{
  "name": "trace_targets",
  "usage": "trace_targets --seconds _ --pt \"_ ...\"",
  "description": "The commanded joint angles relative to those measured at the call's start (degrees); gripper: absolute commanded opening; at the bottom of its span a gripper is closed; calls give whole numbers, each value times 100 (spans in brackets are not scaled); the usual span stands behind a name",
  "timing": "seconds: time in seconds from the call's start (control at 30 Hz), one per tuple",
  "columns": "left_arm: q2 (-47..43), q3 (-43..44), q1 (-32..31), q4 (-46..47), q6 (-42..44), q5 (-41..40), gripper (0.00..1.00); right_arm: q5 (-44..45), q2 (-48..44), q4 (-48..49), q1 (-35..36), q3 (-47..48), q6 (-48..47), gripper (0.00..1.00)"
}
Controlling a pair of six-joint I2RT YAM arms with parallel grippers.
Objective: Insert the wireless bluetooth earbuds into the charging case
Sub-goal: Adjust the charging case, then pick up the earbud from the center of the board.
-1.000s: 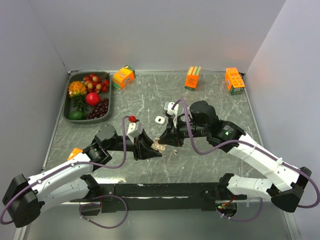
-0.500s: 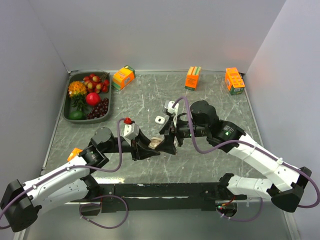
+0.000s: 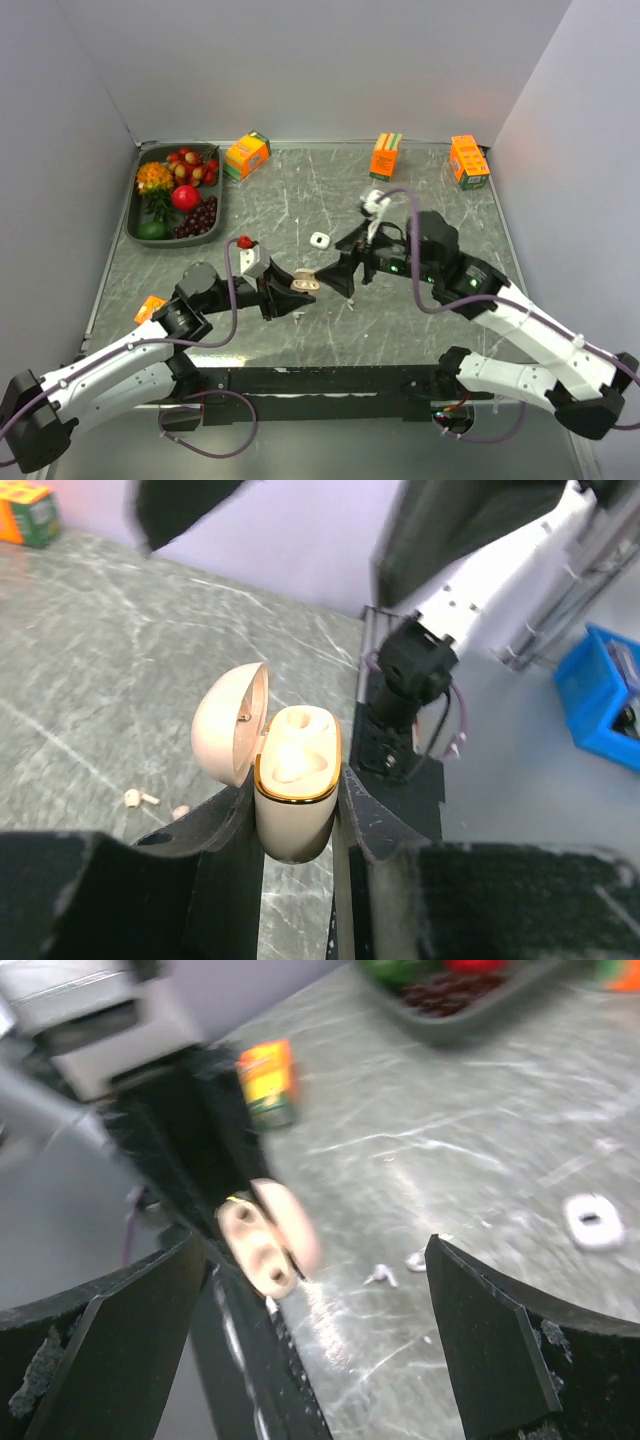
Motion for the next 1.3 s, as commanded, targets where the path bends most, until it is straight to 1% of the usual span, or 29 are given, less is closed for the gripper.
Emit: trace_targets --seconds 0.0,0.03,0.1,0.17,0.2,0.23,0.27,0.3,0.33,0.37,0.4,0.43,0.47,0.5,0.53,0.57,0.63,0.67,0.73,0.8,0.83,0.93,1.13,1.27 --pt "-423 -357 -25 383 -533 -937 1 1895 -834 1020 -135 -1029 1448 99" --pt "-528 -437 -52 409 -578 -1139 1 2045 -957 985 -248 -1155 1895 99" --pt "-905 -743 -210 567 -596 -1647 1 1434 -967 784 -520 -1383 1708 99" --pt "-1239 -964 -420 542 -482 -1974 1 1256 -704 294 -802 -1481 1671 100" --pt "-1319 -1000 -491 480 -333 -2315 1 1613 -564 38 -838 -1499 1750 99" --pt "-1381 -1035 -552 402 -262 -2423 1 1764 -293 -95 -873 -1542 1881 99" --pt "-1477 -1070 -631 357 -209 -2572 1 1870 -186 -113 -891 -1734 1900 90" --pt "-1513 -1097 -676 270 -226 -2834 1 2045 -19 -70 -900 -1840 1926 86" --pt "-1635 -1149 -728 321 -253 -2915 1 2299 61 -17 -891 -1937 2074 82" --pt "-1706 -1280 -746 400 -279 -2986 1 2458 122 53 -900 -2112 2145 73" --pt "-1785 -1342 -772 505 -340 -3065 1 2460 245 332 -926 -2218 2137 70" --pt "-1881 -1386 -816 515 -341 -3187 1 2434 350 369 -944 -2272 2146 67" --pt "-1917 -1413 -825 480 -323 -3232 1 2390 508 309 -987 -2168 2155 63" --pt "-1944 -1387 -843 393 -306 -3259 1 2337 893 30 -1066 -2054 2137 61" --pt "-1979 -1361 -852 227 -288 -3285 1 2380 1062 -43 -1084 -1983 2102 57" --pt "-1988 -1317 -860 173 -262 -3303 1 2346 1211 -52 -1102 -1930 2067 56" --pt "-2031 -1325 -887 172 -262 -3312 1 2154 1467 9 -1215 -1920 2058 57" --pt "-2049 -1343 -896 190 -288 -3312 1 2091 1520 88 -1242 -1947 2049 61" --pt "-2032 -1352 -931 216 -314 -3320 1 2091 1757 115 -1295 -1895 2075 64" --pt "-1988 -1334 -957 181 -341 -3355 1 1915 2037 115 -1304 -1754 2067 64" --pt "-1970 -1325 -966 155 -332 -3356 1 1915 2126 98 -1304 -1701 2058 60" --pt "-2014 -1317 -1001 128 -288 -3338 1 1880 2407 141 -1304 -1561 2023 57" --pt "-2076 -1334 -1027 120 -244 -3364 1 1810 2908 54 -1322 -1218 1935 53" --pt "-2093 -1343 -1045 76 -288 -3408 1 1888 3093 71 -1322 -1209 1909 52"
